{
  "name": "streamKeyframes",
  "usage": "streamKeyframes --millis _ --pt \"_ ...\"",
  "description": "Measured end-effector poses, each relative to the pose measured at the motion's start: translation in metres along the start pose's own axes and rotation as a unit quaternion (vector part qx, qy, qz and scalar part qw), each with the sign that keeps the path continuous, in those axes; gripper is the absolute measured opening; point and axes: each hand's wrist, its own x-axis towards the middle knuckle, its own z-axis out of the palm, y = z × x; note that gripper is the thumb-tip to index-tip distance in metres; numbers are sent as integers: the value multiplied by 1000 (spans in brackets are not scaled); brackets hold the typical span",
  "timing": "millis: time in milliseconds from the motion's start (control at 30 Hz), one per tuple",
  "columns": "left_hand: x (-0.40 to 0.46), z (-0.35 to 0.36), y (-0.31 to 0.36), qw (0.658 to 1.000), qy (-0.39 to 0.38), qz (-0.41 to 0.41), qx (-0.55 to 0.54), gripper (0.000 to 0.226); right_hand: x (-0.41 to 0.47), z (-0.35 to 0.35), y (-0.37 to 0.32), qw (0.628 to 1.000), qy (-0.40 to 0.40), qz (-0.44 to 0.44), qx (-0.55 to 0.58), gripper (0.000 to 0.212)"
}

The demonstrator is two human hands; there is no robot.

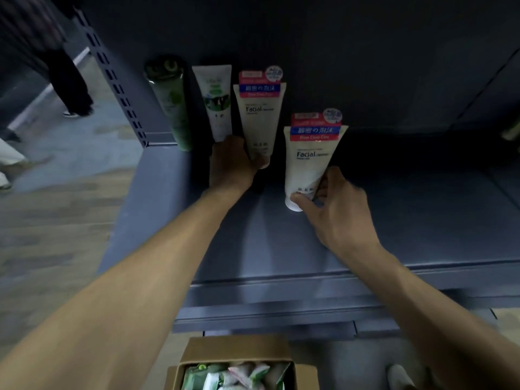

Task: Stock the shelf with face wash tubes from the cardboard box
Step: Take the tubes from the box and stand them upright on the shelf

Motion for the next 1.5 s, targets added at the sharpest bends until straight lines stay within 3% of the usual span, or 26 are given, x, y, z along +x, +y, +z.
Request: streamKeyframes --millis 1167,1367,1500 --pt "25 20 19 998 55 -5 3 39 10 -2 0 1000 1 -20 -21 37" --pt "3 2 -18 997 3 54 54 30 17 2 -4 999 1 -30 -19 38" --pt "-17 -18 -28 984 32 116 131 37 35 14 -15 999 -11 -30 -26 40"
